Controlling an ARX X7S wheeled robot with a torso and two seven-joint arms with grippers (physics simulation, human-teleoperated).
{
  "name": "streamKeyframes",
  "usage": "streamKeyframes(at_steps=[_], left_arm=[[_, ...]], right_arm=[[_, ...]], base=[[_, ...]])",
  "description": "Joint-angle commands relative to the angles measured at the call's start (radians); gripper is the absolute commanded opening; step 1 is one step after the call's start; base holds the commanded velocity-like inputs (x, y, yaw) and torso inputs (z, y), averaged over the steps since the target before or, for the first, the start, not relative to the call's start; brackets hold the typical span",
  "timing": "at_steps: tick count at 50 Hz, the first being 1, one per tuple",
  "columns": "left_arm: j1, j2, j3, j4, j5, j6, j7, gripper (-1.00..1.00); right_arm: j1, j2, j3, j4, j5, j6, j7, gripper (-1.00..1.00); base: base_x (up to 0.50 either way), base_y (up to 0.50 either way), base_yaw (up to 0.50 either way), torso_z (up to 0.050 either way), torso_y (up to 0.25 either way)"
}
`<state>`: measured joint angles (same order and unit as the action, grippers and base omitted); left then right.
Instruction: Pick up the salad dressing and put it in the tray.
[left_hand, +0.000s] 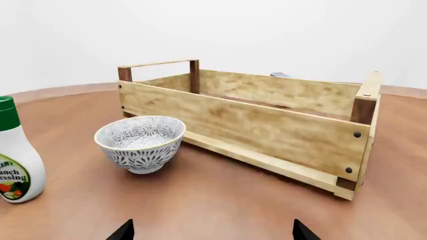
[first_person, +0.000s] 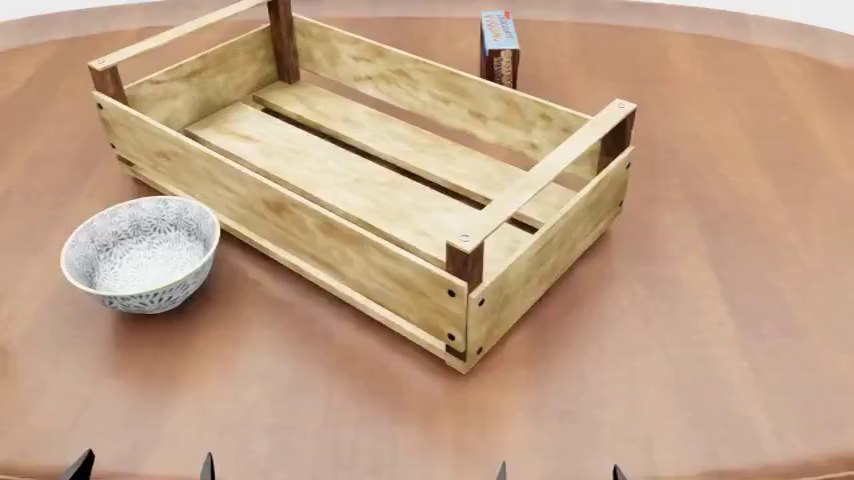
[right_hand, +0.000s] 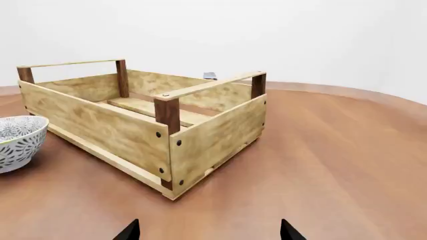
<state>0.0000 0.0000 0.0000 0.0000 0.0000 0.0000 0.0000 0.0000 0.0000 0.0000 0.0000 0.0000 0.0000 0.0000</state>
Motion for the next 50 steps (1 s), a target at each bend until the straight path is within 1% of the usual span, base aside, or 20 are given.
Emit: streamKeyframes(at_steps=[1,23,50], left_arm=[[0.004,-0.017,0.022,0.003,-0.009,0.008,-0.019,1.0],[0.01,-0.065,0.071,0.011,-0.069,0.03,-0.076,1.0],[0.005,-0.096,0.109,0.008,-0.097,0.035,-0.114,1.0]], right_arm=[[0.004,0.016,-0.031,0.007,-0.022,0.01,0.039,1.0],[-0.014,0.072,-0.105,-0.005,0.022,-0.032,0.073,1.0],[-0.014,0.106,-0.144,-0.007,0.055,-0.054,0.099,1.0]], base=[[0.0,0.0,0.0,0.0,0.0],[0.0,0.0,0.0,0.0,0.0],[0.0,0.5,0.0,0.0,0.0]])
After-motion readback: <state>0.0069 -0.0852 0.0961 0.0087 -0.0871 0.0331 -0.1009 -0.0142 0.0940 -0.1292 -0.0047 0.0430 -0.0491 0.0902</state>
